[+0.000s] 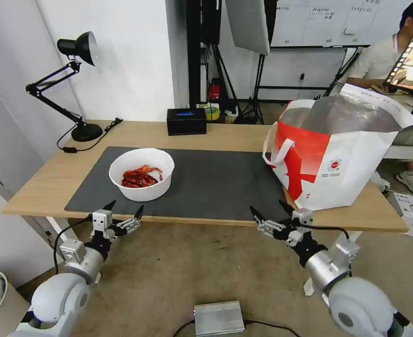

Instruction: Pick up the trash from the table and place it into the takeout bag.

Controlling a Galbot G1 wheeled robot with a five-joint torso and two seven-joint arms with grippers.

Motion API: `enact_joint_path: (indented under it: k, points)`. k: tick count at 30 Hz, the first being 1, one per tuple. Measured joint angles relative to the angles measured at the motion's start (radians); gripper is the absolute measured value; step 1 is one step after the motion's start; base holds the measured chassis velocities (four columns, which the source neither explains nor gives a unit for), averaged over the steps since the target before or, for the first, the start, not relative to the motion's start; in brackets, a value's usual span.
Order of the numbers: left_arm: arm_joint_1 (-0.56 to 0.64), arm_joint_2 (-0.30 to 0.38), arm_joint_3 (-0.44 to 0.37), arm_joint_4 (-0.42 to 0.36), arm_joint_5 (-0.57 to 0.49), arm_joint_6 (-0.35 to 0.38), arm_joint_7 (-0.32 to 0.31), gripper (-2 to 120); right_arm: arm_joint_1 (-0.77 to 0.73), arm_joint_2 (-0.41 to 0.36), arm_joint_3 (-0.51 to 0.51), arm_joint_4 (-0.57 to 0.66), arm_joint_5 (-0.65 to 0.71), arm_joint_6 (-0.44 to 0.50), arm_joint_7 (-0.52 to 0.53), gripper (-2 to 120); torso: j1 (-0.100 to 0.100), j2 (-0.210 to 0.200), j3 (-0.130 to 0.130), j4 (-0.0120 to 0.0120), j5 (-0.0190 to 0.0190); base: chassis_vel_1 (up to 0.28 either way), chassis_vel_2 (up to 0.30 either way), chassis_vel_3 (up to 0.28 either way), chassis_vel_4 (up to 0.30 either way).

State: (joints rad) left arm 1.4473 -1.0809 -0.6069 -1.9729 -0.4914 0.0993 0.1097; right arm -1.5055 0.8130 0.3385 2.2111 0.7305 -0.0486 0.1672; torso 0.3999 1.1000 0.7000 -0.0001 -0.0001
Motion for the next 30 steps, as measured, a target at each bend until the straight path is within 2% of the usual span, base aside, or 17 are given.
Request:
enact_joint_path:
  k: [6, 23, 26, 29, 30]
  points:
    - [-0.005, 0.001, -0.001, -0.001, -0.001, 0.001, 0.000, 100, -0.032, 0.019, -0.004, 0.011, -0.053, 0.000, 0.069, 100, 0.000, 0.000, 0.000, 0.0000, 0.0000, 0.000, 0.000, 0.000, 0.000]
    - [-0.018, 0.011, -0.001, -0.004, 0.007, 0.032, -0.018, 100, -0.030, 0.031, -0.009, 0.000, -0.062, 0.002, 0.086, 100, 0.000, 0.000, 0.000, 0.0001, 0.0000, 0.000, 0.000, 0.000, 0.000]
    - [-0.031, 0.020, -0.002, -0.007, -0.020, 0.048, -0.032, 100, -0.030, 0.031, -0.009, 0.000, -0.062, 0.002, 0.086, 100, 0.000, 0.000, 0.000, 0.0001, 0.0000, 0.000, 0.000, 0.000, 0.000]
    - [-0.099, 0.057, -0.025, -0.012, -0.136, 0.120, -0.086, 100, -0.029, 0.031, -0.009, 0.000, -0.061, 0.003, 0.086, 100, 0.000, 0.000, 0.000, 0.0000, 0.0000, 0.000, 0.000, 0.000, 0.000]
    - [-0.099, 0.057, -0.025, -0.012, -0.136, 0.120, -0.086, 100, -0.029, 0.031, -0.009, 0.000, -0.061, 0.003, 0.086, 100, 0.000, 0.000, 0.000, 0.0000, 0.0000, 0.000, 0.000, 0.000, 0.000]
